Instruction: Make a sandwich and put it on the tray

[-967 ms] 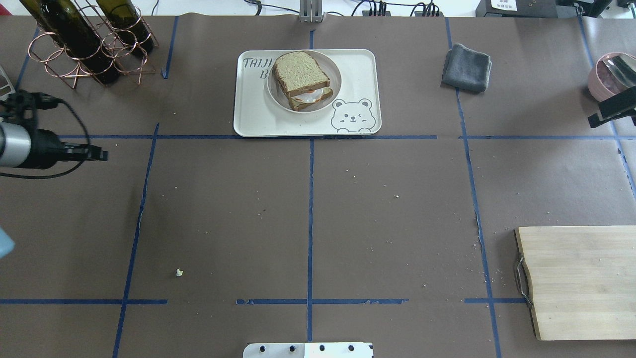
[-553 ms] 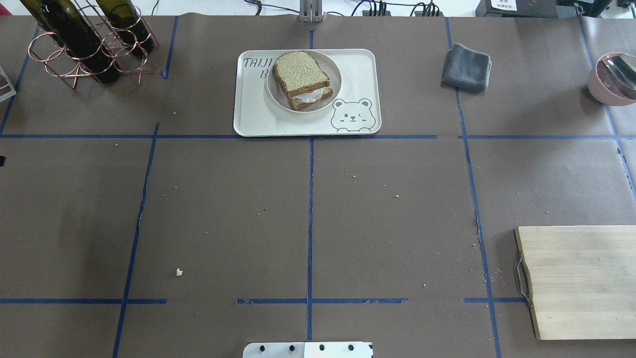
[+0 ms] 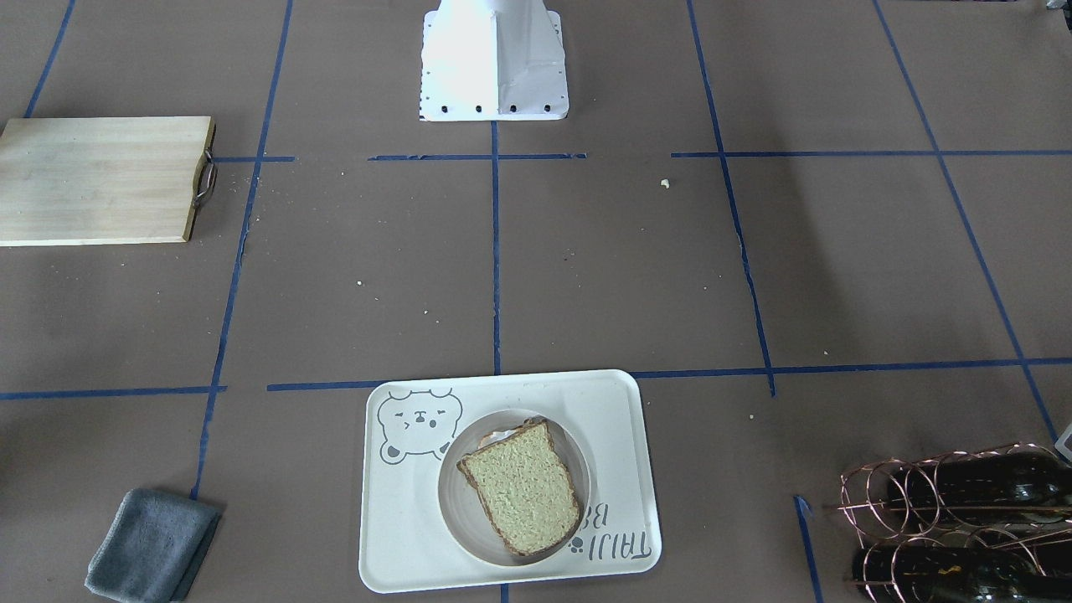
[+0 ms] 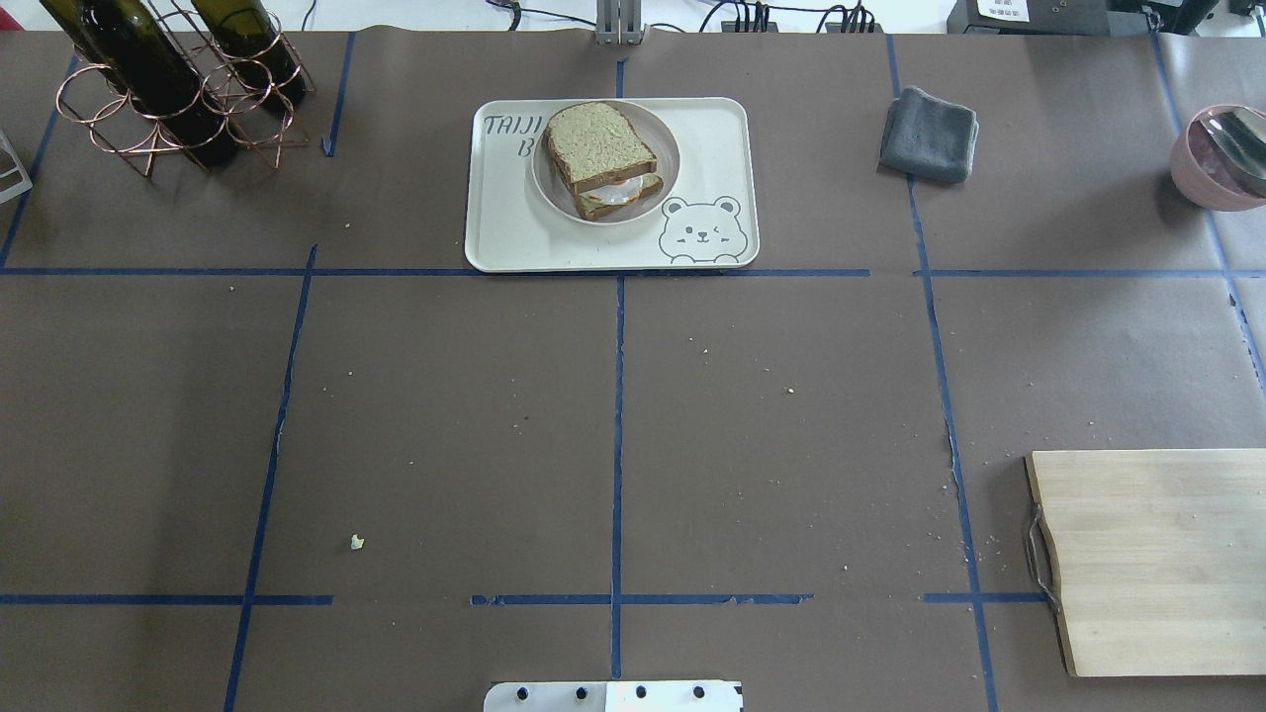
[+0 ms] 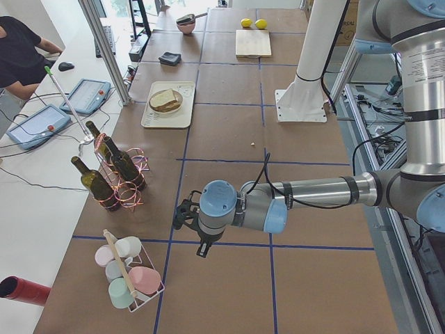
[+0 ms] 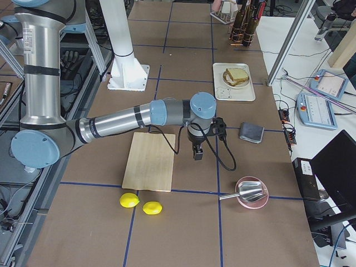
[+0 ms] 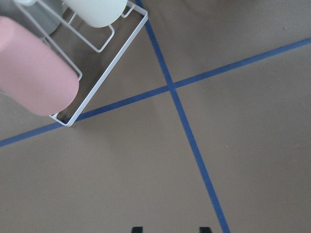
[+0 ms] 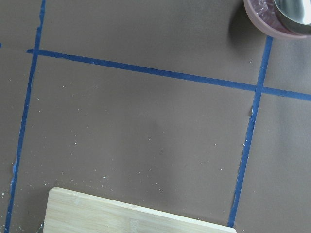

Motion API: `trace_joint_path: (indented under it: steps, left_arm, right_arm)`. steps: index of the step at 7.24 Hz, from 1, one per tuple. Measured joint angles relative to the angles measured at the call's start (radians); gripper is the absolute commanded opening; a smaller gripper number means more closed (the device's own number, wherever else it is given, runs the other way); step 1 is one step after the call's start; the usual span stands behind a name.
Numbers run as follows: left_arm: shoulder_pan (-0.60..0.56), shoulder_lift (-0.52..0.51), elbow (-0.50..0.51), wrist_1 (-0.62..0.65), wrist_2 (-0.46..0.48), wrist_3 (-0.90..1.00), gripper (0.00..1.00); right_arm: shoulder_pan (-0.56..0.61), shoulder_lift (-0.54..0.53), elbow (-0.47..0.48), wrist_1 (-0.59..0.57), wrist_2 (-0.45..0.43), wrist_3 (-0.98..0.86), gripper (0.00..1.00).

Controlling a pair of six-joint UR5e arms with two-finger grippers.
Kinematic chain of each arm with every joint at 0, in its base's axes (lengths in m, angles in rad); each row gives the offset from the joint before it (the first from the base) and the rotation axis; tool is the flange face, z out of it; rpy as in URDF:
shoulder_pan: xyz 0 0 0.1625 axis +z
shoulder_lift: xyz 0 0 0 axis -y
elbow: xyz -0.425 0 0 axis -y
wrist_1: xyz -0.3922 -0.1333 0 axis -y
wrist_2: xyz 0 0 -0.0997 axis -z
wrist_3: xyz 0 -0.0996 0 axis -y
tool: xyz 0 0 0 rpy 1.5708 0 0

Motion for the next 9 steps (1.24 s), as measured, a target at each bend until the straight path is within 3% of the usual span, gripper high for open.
trace_joint_path:
  steps: [2,5,9]
  left_arm:
    - [-0.012,0.001,-0.031,0.089,-0.004,0.015,1.00]
    - [-0.015,0.009,-0.039,0.090,-0.004,0.019,1.00]
    - [-0.015,0.004,-0.049,0.090,-0.005,0.021,1.00]
  right_arm:
    - [-0.010,0.024,0.012,0.001,-0.007,0.083,1.00]
    - [-0.031,0.025,0.048,0.001,-0.082,0.115,1.00]
    - [-0.041,0.016,0.052,0.010,-0.088,0.113,1.00]
